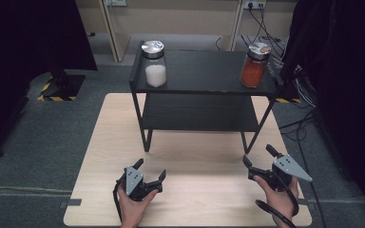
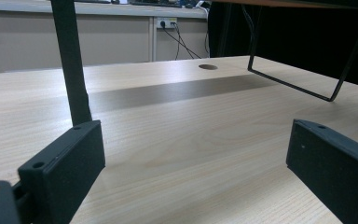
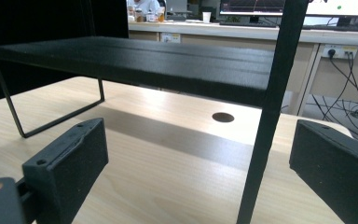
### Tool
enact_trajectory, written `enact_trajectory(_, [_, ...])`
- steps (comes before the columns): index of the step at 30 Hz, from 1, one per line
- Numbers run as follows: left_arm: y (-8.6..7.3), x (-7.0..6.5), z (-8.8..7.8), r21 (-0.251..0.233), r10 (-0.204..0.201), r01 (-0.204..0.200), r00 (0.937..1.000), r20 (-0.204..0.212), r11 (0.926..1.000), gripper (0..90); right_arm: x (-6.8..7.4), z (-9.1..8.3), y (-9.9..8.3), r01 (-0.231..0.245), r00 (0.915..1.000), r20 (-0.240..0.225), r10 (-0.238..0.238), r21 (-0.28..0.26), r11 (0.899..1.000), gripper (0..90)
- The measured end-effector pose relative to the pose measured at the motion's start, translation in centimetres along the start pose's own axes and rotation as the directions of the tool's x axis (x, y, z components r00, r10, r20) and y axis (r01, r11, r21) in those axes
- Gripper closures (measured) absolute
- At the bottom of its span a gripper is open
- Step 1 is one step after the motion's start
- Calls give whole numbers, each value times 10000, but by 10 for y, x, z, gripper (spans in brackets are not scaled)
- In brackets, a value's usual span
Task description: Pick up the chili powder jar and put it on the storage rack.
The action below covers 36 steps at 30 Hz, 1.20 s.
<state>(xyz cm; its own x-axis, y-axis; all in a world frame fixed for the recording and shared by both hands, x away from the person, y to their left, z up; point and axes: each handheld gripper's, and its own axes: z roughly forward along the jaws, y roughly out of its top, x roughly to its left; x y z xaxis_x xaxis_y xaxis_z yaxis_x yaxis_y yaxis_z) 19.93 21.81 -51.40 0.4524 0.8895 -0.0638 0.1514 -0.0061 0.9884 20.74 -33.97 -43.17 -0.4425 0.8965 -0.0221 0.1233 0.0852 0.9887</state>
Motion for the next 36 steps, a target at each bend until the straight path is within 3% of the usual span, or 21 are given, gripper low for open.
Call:
enact_trajectory(9, [0,0,0,-4,-14,14,10000,8,10000,37,5,2,-18,-24,10000,11,23,207,9998,45])
enact_trajectory(17, [0,0,0,1,-9,9,10000,9,10000,36,9,0,-30,16,10000,55,-16,-89,10000,45])
enact_trajectory(36, [0,0,0,-7,-4,4,10000,1,10000,36,12,0,-51,-134,9999,25,133,462,9988,45])
